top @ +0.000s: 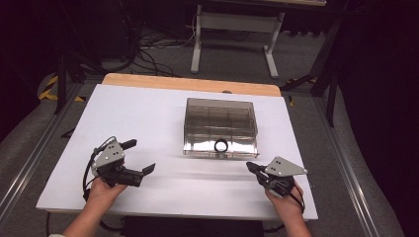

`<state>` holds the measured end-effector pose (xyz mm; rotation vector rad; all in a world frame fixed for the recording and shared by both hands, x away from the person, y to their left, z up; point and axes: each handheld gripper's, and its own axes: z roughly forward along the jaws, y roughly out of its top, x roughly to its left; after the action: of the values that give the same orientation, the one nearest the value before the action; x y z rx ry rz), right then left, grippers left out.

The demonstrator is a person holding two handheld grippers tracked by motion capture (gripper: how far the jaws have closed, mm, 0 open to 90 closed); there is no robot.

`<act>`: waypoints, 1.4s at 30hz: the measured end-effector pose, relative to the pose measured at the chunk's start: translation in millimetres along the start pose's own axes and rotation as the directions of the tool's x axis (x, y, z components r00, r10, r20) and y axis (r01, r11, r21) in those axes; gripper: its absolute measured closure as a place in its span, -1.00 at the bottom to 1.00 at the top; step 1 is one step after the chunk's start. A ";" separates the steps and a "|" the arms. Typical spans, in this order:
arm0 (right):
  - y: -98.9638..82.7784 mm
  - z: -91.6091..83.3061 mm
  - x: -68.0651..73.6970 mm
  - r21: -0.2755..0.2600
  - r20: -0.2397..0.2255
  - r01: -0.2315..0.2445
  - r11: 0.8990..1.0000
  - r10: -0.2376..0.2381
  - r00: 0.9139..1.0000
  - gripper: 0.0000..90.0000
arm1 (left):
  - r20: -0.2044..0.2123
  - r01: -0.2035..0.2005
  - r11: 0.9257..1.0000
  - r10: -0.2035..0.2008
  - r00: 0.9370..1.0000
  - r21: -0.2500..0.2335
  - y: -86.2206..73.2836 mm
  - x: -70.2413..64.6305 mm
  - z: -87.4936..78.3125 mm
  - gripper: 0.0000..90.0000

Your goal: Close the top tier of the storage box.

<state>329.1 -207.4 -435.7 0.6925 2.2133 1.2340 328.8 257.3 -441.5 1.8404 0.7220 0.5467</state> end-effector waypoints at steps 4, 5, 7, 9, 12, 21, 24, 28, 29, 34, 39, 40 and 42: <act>-0.3 3.4 2.5 -0.002 -0.010 -0.001 1.000 0.001 1.000 1.00 | -0.057 0.036 0.998 -0.039 0.998 -0.049 -15.1 3.9 -0.6 -1.00; -0.7 4.1 3.2 0.000 -0.014 -0.003 1.000 0.003 1.000 1.00 | -0.059 0.032 0.998 -0.035 0.998 -0.047 -16.7 6.0 0.0 -1.00; -1.1 5.5 4.1 -0.002 -0.017 -0.005 1.000 0.005 1.000 1.00 | -0.081 0.031 0.999 -0.034 0.996 -0.036 -19.1 6.2 1.8 -1.00; -1.1 6.2 4.5 0.002 -0.017 -0.004 1.000 0.004 1.000 1.00 | -0.085 0.023 0.999 -0.025 0.996 -0.028 -21.5 7.7 3.2 -1.00; -0.6 7.1 4.3 0.000 -0.016 -0.002 1.000 0.002 1.000 1.00 | -0.088 0.004 1.000 -0.005 0.996 -0.012 -23.7 9.5 5.4 -1.00; 6.0 13.7 5.6 0.006 -0.024 0.003 1.000 -0.002 1.000 1.00 | -0.064 -0.013 1.000 0.015 0.998 0.027 -29.0 14.3 14.0 -1.00; 7.8 17.3 6.5 0.011 -0.030 0.009 1.000 -0.008 1.000 1.00 | -0.060 -0.014 0.999 0.016 0.998 0.034 -29.3 13.9 14.5 -1.00; 9.9 20.9 6.6 0.018 -0.030 0.010 1.000 -0.009 0.999 1.00 | -0.061 -0.009 0.999 0.011 0.998 0.038 -29.5 13.9 14.5 -1.00; 10.3 21.2 6.4 0.021 -0.032 0.010 1.000 -0.009 0.999 1.00 | -0.060 -0.010 0.999 0.012 0.998 0.037 -29.4 13.9 14.6 -1.00; 13.2 26.4 5.0 0.039 -0.031 0.000 0.999 0.001 1.000 1.00 | -0.058 -0.017 0.999 0.019 0.998 0.042 -29.3 12.8 15.1 -1.00; 16.5 33.8 2.6 0.069 -0.034 0.002 0.998 0.000 0.999 1.00 | -0.059 -0.015 0.999 0.017 0.998 0.042 -29.4 13.2 15.0 -1.00; 17.5 35.9 2.3 0.074 -0.035 0.001 0.997 0.002 0.999 1.00 | -0.058 -0.012 0.999 0.014 0.998 0.040 -29.4 13.0 15.2 -1.00; 18.6 39.3 1.8 0.087 -0.040 0.001 0.996 0.002 0.999 1.00 | -0.058 -0.016 0.999 0.019 0.998 0.042 -29.4 12.7 15.1 -1.00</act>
<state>356.6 -173.7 -437.8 0.7074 2.3108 1.1672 341.3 264.5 -473.8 1.8774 0.7618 0.6025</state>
